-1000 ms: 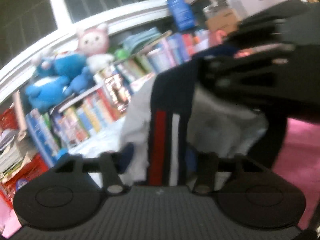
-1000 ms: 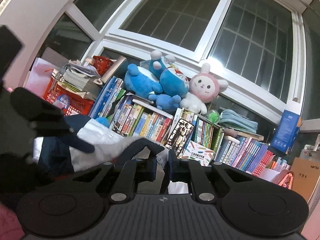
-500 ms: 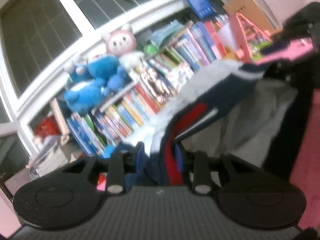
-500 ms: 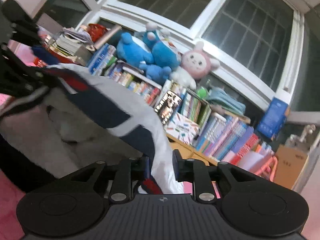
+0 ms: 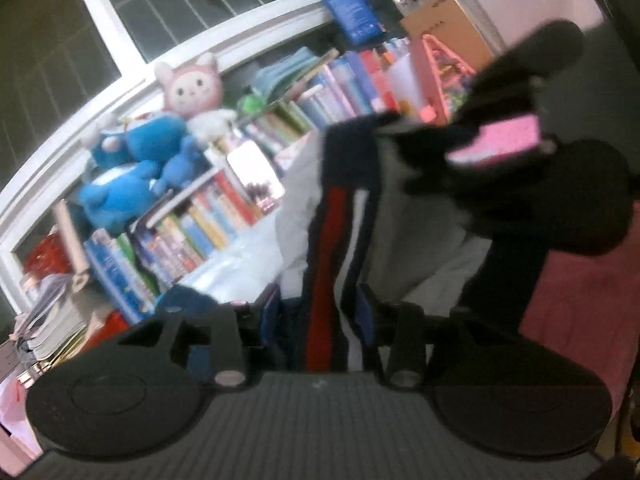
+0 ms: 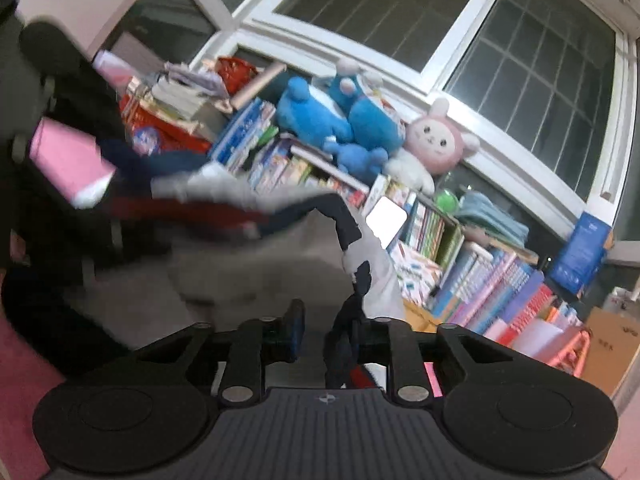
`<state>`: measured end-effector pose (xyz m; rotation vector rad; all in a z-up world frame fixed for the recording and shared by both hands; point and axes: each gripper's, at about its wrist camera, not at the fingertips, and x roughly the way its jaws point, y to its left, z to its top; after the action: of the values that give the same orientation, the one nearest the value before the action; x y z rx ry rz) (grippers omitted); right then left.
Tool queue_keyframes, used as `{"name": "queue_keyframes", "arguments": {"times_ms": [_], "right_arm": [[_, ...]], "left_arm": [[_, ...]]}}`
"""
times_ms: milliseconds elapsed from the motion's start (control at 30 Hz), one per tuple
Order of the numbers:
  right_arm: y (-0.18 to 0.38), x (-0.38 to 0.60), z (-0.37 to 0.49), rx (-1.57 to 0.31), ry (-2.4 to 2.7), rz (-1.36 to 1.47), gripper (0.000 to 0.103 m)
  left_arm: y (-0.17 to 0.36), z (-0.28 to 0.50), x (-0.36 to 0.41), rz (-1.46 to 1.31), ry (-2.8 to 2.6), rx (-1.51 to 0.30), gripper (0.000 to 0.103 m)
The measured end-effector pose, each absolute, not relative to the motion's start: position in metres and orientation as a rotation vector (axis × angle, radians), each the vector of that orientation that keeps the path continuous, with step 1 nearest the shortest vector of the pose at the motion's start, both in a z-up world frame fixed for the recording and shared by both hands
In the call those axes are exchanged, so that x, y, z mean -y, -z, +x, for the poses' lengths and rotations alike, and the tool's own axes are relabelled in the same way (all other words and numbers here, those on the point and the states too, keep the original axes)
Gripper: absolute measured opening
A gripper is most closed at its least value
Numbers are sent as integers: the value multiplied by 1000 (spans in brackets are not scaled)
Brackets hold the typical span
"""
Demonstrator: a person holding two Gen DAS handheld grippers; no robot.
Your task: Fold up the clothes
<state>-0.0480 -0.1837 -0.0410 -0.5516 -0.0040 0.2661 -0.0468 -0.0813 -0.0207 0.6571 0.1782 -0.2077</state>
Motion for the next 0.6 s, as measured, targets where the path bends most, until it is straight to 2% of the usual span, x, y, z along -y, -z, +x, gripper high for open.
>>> {"name": "queue_keyframes", "arguments": {"times_ms": [133,233,367,600], "right_arm": [[22,185,-63,90,-293,-495,11],[12,187,-78,136,-316,-489,11],[18,190,-74,106,-306,-516,11],[52,176,-59,1,-298,-578,30]], "left_arm": [[23,-37,87,695,154,-134,52],[18,-32,87,691,102,-99,53],[3,-24,66,635,-26,-78,53],[-29,-37,27,491,-96,-70,52]]}}
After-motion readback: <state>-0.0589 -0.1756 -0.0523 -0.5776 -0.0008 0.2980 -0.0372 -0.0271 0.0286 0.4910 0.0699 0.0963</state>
